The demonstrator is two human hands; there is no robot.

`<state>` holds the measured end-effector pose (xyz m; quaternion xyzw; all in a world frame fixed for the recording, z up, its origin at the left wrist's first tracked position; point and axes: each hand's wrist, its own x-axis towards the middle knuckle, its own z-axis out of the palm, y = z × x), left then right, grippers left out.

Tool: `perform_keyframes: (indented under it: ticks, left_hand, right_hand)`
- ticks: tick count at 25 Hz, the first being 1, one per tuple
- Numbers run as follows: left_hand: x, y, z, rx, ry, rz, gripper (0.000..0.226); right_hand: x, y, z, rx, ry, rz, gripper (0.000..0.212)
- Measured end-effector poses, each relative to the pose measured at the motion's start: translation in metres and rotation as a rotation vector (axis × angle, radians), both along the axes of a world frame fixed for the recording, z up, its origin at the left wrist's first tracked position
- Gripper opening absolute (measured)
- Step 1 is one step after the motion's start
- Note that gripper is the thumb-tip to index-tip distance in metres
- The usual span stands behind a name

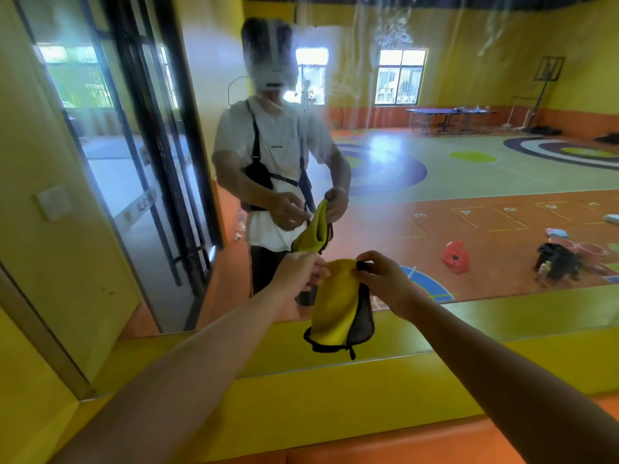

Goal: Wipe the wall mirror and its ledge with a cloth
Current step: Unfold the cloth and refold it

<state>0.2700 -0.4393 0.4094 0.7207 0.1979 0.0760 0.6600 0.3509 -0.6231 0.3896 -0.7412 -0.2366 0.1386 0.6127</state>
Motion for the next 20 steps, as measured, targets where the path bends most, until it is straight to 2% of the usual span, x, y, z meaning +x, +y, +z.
perform_keyframes:
  ticks: [1, 3, 4, 5, 8, 9, 11, 13, 14, 15, 16, 18, 20]
  left_hand:
    - [-0.002, 0.009, 0.000, 0.096, -0.027, -0.005, 0.023]
    - [-0.005, 0.022, -0.010, 0.072, -0.024, -0.138, 0.041]
    - [-0.005, 0.026, -0.017, -0.006, 0.007, -0.225, 0.048]
    - [-0.005, 0.024, -0.024, -0.079, 0.035, -0.301, 0.043]
    - [0.003, 0.014, -0.040, -0.191, -0.005, -0.339, 0.044]
    - [0.004, 0.007, -0.038, -0.204, -0.041, -0.321, 0.042]
    - [0.007, -0.003, -0.029, -0.150, -0.100, -0.308, 0.029]
    - [0.008, -0.013, -0.012, -0.025, -0.104, -0.330, 0.017]
    - [0.008, -0.018, -0.001, 0.080, -0.104, -0.344, 0.014]
    - [0.009, -0.022, 0.009, 0.197, -0.102, -0.342, 0.016]
    - [0.011, -0.022, 0.016, 0.296, -0.091, -0.336, 0.021]
    - [0.009, -0.009, 0.022, 0.348, -0.058, -0.357, 0.028]
    - [-0.001, 0.009, 0.014, 0.330, -0.013, -0.460, 0.027]
  right_hand:
    - [0.005, -0.005, 0.007, 0.095, 0.122, 0.016, 0.019]
    - [0.009, -0.015, 0.025, 0.210, 0.338, 0.088, 0.026]
    - [0.010, -0.019, 0.031, 0.239, 0.384, 0.127, 0.027]
    - [0.011, -0.022, 0.034, 0.263, 0.412, 0.154, 0.028]
    - [0.017, -0.032, 0.038, 0.263, 0.450, 0.157, 0.030]
    - [0.019, -0.037, 0.040, 0.193, 0.413, 0.152, 0.030]
    - [0.027, -0.047, 0.041, -0.107, 0.215, 0.183, 0.030]
    - [0.031, -0.048, 0.043, -0.390, -0.014, 0.264, 0.043]
    - [0.029, -0.043, 0.045, -0.458, -0.126, 0.287, 0.053]
    - [0.027, -0.035, 0.048, -0.494, -0.257, 0.280, 0.053]
    - [0.024, -0.026, 0.052, -0.520, -0.384, 0.255, 0.042]
    - [0.018, -0.012, 0.066, -0.549, -0.540, 0.188, 0.017]
    - [0.021, -0.004, 0.075, -0.551, -0.587, 0.136, 0.016]
